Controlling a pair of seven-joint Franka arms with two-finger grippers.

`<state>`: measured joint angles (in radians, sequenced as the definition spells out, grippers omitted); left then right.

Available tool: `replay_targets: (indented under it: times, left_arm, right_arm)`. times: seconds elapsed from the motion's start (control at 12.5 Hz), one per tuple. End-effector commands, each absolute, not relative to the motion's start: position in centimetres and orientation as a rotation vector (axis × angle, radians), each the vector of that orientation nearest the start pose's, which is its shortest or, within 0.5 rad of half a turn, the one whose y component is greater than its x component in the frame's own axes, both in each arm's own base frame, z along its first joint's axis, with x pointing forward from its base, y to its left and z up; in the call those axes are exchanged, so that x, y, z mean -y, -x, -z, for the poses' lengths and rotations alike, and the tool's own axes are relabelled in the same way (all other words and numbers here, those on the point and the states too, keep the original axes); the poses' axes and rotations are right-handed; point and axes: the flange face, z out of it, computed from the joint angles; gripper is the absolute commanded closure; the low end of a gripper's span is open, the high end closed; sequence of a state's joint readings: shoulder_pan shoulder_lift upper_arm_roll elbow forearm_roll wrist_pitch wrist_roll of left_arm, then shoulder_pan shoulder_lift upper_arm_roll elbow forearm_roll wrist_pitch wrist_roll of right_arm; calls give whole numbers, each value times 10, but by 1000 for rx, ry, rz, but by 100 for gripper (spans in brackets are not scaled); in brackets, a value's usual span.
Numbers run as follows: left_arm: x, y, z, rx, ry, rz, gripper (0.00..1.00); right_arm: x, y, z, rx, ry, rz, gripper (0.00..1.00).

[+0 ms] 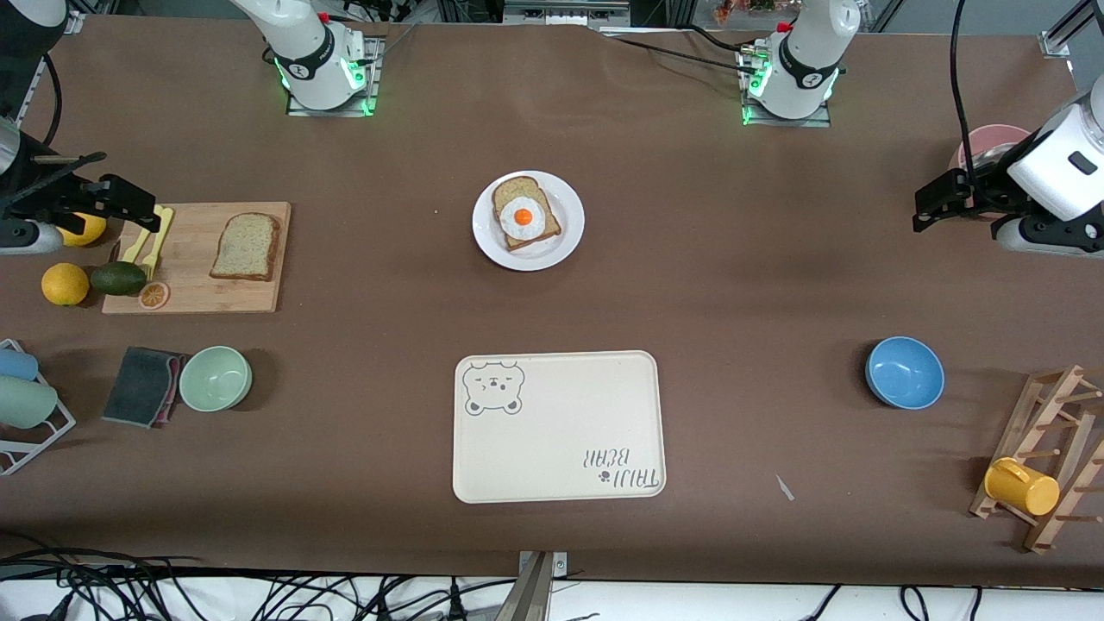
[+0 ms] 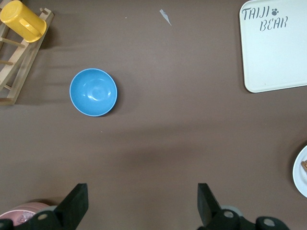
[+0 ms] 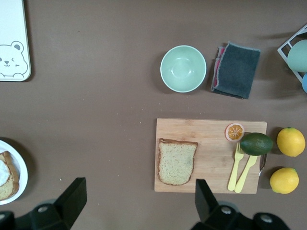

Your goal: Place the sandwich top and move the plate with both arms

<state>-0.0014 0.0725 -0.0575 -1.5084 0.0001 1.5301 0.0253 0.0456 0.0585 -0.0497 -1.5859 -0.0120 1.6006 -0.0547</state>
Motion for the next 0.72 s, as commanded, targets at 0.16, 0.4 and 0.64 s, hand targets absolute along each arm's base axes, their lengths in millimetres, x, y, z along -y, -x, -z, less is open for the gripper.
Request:
replay_targets:
  times: [0.16,0.4,0.64]
  left_arm:
    - [32,-564,-614,-155,3146,-89,0]
    - [31,-564,-614,-152,3146,-89,0]
    - [31,-564,-614,-152,3146,-92,0]
  right_arm:
    - [5,-567,-586,94,3165,-94,0]
    - [5,-567,-587,92,3164,-91,0]
    - [4,-566,-586,77,3161,-103,0]
